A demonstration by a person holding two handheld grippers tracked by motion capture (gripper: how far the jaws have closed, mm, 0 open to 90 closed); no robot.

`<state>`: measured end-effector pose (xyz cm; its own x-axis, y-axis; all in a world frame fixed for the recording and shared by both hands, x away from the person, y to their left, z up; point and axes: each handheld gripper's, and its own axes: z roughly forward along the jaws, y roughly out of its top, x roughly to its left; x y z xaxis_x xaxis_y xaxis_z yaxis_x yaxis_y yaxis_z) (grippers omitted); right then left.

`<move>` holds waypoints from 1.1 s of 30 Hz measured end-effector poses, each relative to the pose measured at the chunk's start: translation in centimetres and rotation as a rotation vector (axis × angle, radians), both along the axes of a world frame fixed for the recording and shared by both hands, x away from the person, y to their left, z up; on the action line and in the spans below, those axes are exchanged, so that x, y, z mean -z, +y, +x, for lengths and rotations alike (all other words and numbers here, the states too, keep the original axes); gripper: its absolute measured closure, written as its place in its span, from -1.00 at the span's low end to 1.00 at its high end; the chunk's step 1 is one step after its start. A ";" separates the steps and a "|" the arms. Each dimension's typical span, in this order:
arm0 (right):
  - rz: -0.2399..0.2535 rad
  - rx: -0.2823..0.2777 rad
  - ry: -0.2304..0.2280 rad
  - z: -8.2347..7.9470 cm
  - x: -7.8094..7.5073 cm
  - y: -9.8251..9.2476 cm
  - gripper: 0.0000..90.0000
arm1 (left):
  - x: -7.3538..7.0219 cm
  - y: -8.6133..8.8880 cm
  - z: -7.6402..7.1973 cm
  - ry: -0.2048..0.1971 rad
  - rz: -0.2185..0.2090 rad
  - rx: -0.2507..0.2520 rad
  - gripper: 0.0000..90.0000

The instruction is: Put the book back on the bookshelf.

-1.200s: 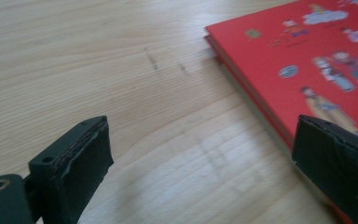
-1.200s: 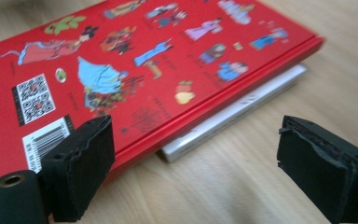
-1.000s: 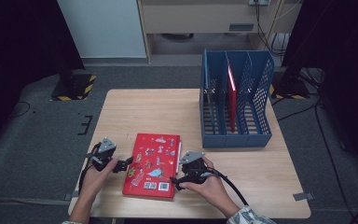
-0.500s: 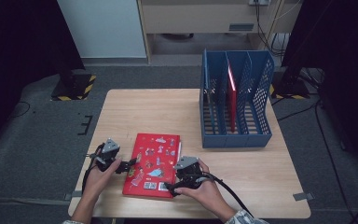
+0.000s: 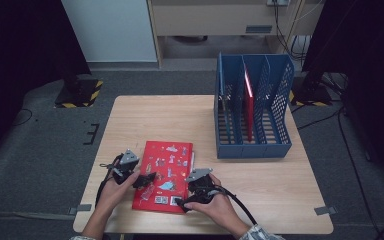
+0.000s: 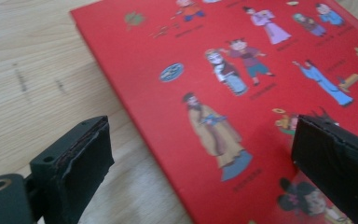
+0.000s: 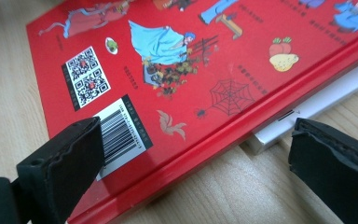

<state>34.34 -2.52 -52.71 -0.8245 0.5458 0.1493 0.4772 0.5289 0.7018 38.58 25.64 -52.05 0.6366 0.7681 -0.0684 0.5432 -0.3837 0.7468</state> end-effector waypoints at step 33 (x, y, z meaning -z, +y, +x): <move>0.004 0.001 0.013 1.2 0.2 0.1 -0.98 | 0.2 -0.2 0.4 0.032 -0.089 0.057 -0.76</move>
<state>35.56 -2.38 -52.91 -0.8218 0.5462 0.1622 0.4871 0.5257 0.6974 38.99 25.43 -52.29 0.6756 0.7206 -0.1558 0.5463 -0.3474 0.7622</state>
